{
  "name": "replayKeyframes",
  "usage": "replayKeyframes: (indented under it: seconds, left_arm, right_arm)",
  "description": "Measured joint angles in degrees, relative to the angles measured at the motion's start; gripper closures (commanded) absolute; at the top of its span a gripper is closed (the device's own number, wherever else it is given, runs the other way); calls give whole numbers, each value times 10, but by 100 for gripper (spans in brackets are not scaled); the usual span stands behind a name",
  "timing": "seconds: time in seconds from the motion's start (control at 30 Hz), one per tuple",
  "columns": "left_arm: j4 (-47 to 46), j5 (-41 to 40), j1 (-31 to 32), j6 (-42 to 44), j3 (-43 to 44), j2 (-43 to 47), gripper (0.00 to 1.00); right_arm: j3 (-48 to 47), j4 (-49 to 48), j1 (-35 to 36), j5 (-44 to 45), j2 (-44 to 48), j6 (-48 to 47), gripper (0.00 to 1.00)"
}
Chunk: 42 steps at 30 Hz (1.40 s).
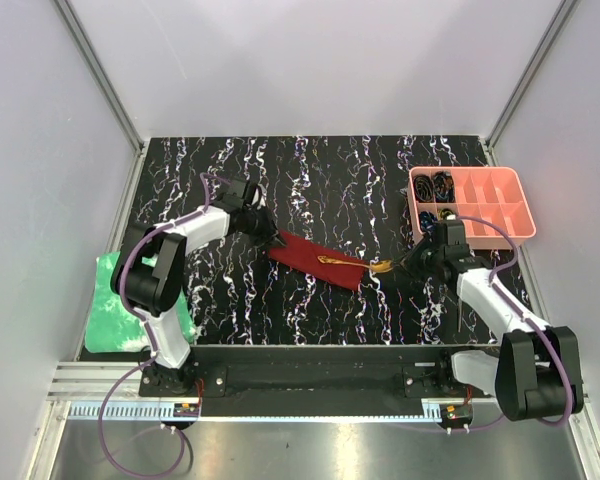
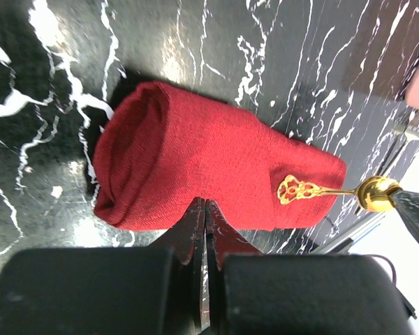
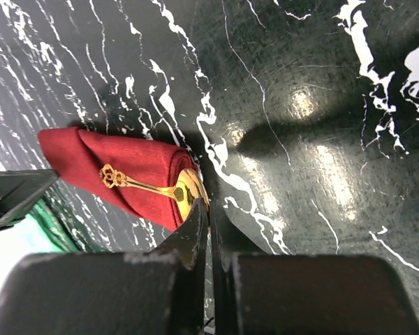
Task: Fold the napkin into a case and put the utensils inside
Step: Pick up the spoon from the folded napkin.
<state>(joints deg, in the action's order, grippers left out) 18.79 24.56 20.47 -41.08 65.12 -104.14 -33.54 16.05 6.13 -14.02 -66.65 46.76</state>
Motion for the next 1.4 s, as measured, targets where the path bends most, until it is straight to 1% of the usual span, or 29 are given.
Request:
replayKeyframes:
  seconds: [0.27,0.53,0.7,0.93,1.17,1.2,1.3,1.33,1.4]
  left_arm:
    - [-7,-6,-7,0,0,-10,100]
    - [-9,-6,-7,0,0,-24,100]
    - [-13,-6,-7,-4,0,-30,100]
    - [-27,-5,-7,-14,-14,-30,100]
    - [-37,-4,-4,-19,-19,-30,100]
    - [-37,-4,-4,-20,-19,-30,100]
    - [-39,-4,-3,-21,-20,-28,100]
    - [-40,-3,-3,-21,-23,-25,96]
    - [-40,1,-3,-23,-32,-13,87]
  right_arm:
    - [-28,-12,24,26,-46,-5,100]
    - [-60,-43,73,44,-101,16,100]
    - [-65,-59,113,64,-124,60,100]
    - [-65,-74,167,104,-129,141,100]
    - [-56,-97,188,131,-147,207,100]
    - [-55,-103,189,131,-155,212,98]
    - [-53,-120,189,130,-173,224,69]
    - [-52,-124,189,130,-174,225,53]
    - [-50,-131,189,130,-172,227,40]
